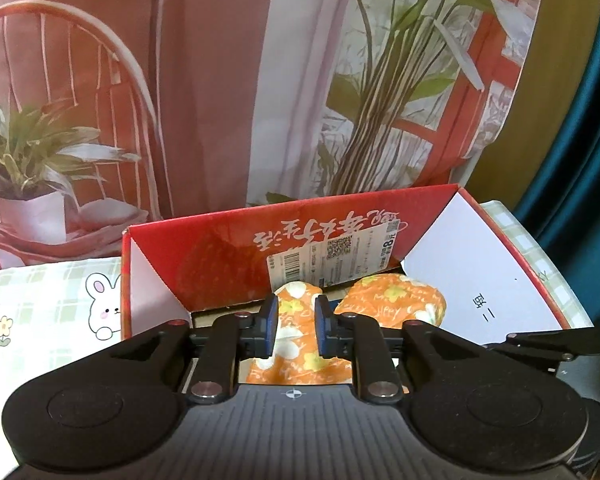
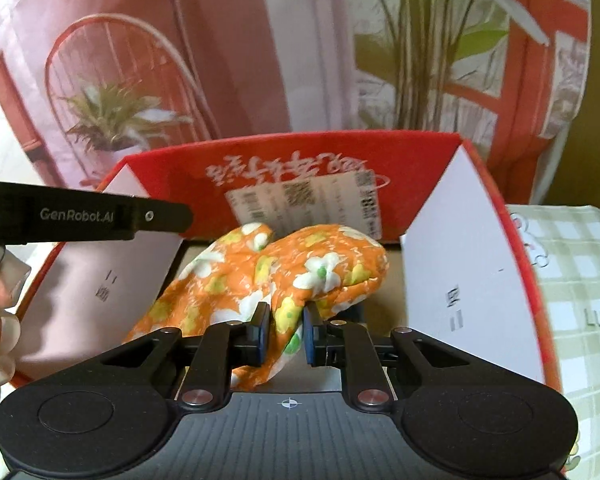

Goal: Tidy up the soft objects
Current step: 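Lift the orange oven mitt and carry it over the red box, then lower the oven mitt into the box and open the left gripper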

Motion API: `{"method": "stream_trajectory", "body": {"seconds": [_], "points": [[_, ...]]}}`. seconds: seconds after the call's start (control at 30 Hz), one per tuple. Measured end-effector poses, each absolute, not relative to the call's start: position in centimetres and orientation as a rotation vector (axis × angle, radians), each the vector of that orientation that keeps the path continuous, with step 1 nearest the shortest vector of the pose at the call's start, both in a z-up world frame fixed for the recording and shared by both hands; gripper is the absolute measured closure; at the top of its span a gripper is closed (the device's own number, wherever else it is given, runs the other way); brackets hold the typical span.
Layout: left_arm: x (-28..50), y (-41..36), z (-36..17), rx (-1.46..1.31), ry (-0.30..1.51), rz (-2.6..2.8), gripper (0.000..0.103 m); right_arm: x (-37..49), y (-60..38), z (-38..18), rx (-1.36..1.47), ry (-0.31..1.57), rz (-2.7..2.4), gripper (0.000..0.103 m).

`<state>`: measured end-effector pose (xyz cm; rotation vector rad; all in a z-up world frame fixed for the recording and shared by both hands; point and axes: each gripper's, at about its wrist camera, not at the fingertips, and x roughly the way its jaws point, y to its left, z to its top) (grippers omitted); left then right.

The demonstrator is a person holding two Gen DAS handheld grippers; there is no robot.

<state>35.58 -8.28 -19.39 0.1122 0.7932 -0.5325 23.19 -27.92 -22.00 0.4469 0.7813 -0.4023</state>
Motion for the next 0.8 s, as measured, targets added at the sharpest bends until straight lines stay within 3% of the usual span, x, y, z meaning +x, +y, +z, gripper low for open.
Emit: {"method": "stream_trajectory", "body": {"seconds": [0.17, 0.37, 0.43, 0.57, 0.7, 0.8], "points": [[34.5, -7.7, -18.7, 0.108, 0.766, -0.524, 0.062, 22.9, -27.8, -21.7, 0.480, 0.803, -0.375, 0.084], [32.5, -7.2, -17.9, 0.127, 0.750, -0.516, 0.046, 21.7, -26.5, -20.3, 0.404, 0.783, -0.398, 0.071], [31.6, -6.9, -17.6, 0.134, 0.744, -0.510, 0.041, 21.1, -26.1, -19.6, 0.385, 0.772, -0.415, 0.054], [30.0, -6.2, -17.1, 0.133, 0.739, -0.490, 0.033, 19.5, -25.6, -18.4, 0.370, 0.730, -0.432, 0.037], [27.9, -5.3, -16.6, 0.120, 0.729, -0.461, 0.022, 17.4, -25.2, -17.4, 0.354, 0.675, -0.446, 0.013], [26.4, -4.3, -16.5, 0.105, 0.729, -0.447, 0.017, 15.6, -24.7, -16.8, 0.342, 0.636, -0.449, 0.009]]}}
